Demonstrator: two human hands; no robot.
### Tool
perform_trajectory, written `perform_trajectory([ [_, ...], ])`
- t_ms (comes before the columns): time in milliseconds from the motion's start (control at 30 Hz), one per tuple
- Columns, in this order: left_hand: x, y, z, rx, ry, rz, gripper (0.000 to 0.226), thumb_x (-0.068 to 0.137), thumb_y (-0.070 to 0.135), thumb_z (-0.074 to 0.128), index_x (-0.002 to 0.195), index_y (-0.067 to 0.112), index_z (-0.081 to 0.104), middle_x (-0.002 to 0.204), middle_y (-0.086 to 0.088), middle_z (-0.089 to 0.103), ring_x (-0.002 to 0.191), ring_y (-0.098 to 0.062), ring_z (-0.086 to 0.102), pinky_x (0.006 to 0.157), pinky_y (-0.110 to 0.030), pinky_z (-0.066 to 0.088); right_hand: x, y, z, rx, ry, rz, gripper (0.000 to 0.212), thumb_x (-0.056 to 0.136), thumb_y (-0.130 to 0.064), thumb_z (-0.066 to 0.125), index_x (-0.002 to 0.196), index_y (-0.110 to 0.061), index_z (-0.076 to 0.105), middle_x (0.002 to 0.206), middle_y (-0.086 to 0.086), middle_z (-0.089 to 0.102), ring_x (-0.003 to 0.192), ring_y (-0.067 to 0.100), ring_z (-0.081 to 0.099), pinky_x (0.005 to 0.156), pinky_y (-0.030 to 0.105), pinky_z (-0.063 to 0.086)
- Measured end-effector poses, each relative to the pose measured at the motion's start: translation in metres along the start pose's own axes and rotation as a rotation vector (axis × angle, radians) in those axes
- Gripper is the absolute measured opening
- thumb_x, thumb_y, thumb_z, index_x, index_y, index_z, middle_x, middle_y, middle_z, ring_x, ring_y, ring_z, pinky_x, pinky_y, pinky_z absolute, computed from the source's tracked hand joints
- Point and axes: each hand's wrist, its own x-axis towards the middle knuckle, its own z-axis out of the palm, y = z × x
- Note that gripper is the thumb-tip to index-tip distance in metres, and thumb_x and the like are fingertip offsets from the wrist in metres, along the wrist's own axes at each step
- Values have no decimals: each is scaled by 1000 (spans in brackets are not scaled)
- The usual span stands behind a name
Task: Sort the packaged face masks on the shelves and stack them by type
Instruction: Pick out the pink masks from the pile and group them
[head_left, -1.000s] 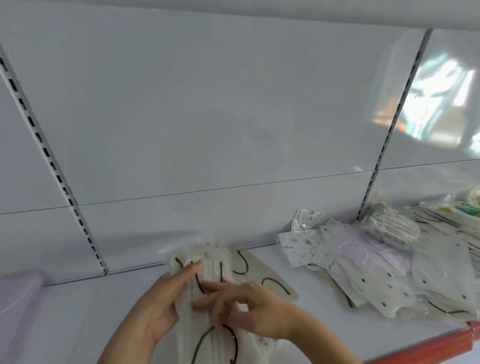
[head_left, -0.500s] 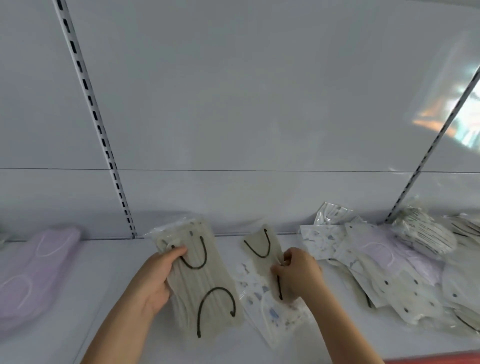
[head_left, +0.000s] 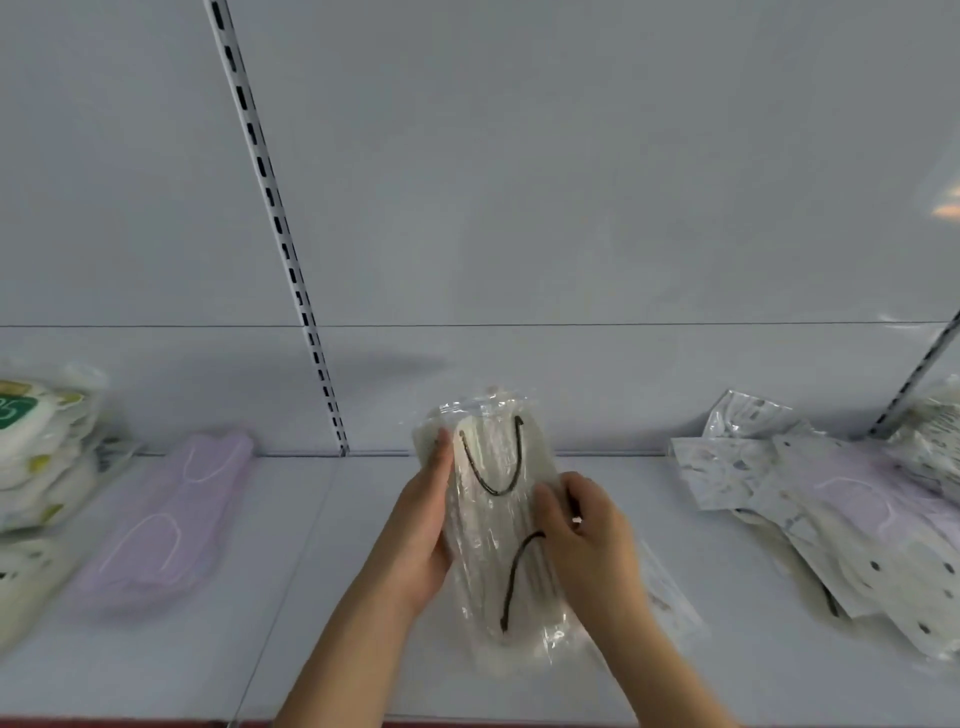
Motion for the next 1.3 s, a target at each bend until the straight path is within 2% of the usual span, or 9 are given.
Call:
perform_trajectory([
  [133, -10, 1, -10, 76, -126, 188, 65, 83, 57, 68, 130, 12, 64, 121, -12, 73, 118, -26, 68, 105, -46, 50, -7, -13, 17, 104, 143, -37, 23, 93, -16, 62, 71, -18, 57, 90, -5, 54, 77, 6, 55, 64, 12, 38],
  [267, -19, 11, -27, 257, 20, 403, 37, 78, 40, 79, 104, 14, 76, 104, -15, 77, 104, -20, 72, 100, -50, 54, -11, -25, 26, 411, -3, -87, 6, 90, -33, 65, 94, -33, 61, 108, -6, 63, 102, 16, 65, 84, 31, 51],
  [400, -32, 19, -57, 286, -27, 466, 21, 83, 18, 73, 104, 13, 74, 96, 0, 78, 95, -15, 74, 83, -28, 57, -16, -14, 30, 487, -218, -132, 50, 88, -37, 68, 129, -37, 42, 120, -8, 65, 120, 11, 59, 96, 28, 49],
  [567, -40, 7, -89, 467, -12, 336, 36, 88, 18, 78, 122, 17, 68, 114, 4, 76, 110, -13, 70, 100, -37, 55, -21, -11, 44, 172, -526, -8, 41, 86, -16, 74, 121, -30, 56, 96, -15, 73, 88, 7, 69, 75, 29, 55],
  [800, -70, 23, -158, 189, 286, 301, 14, 96, 14, 68, 102, 26, 73, 98, 12, 78, 96, -2, 72, 83, -16, 54, -30, -79, 108, 41, -687, -67, 16, 83, -24, 77, 95, -30, 67, 70, -8, 71, 60, 9, 63, 62, 31, 45],
  [967, -102, 42, -245, -6, 521, 294, 34, 90, 16, 75, 122, 16, 66, 105, -1, 77, 92, -13, 75, 80, -25, 58, -50, -135, 203, 81, -767, -168, 13, 85, -28, 75, 78, -20, 69, 61, 2, 66, 59, 21, 59, 58, 32, 42],
  [1100, -130, 65, -330, -32, 770, 308, 38, 73, 22, 76, 110, 16, 72, 105, -10, 78, 100, -32, 74, 95, -49, 57, -84, -182, 290, 153, -865, -296, 5, 90, -32, 68, 91, -30, 63, 72, -12, 68, 67, 6, 62, 57, 13, 45],
  [1233, -146, 118, -446, 211, 1076, 302, 20, 90, 11, 69, 106, 23, 66, 108, -4, 74, 91, -14, 69, 77, -18, 47, -92, -199, 357, 174, -903, -352, 17, 97, -38, 55, 114, -35, 55, 104, -25, 63, 88, -6, 64, 69, 11, 48],
  [1300, -141, 143, -505, 417, 1131, 198, 34, 90, 15, 67, 123, 20, 58, 112, -3, 71, 98, -15, 65, 72, -19, 41, -85, -200, 376, 180, -846, -343, 23, 98, -37, 53, 121, -31, 55, 107, -23, 62, 94, -2, 65, 79, 20, 52],
])
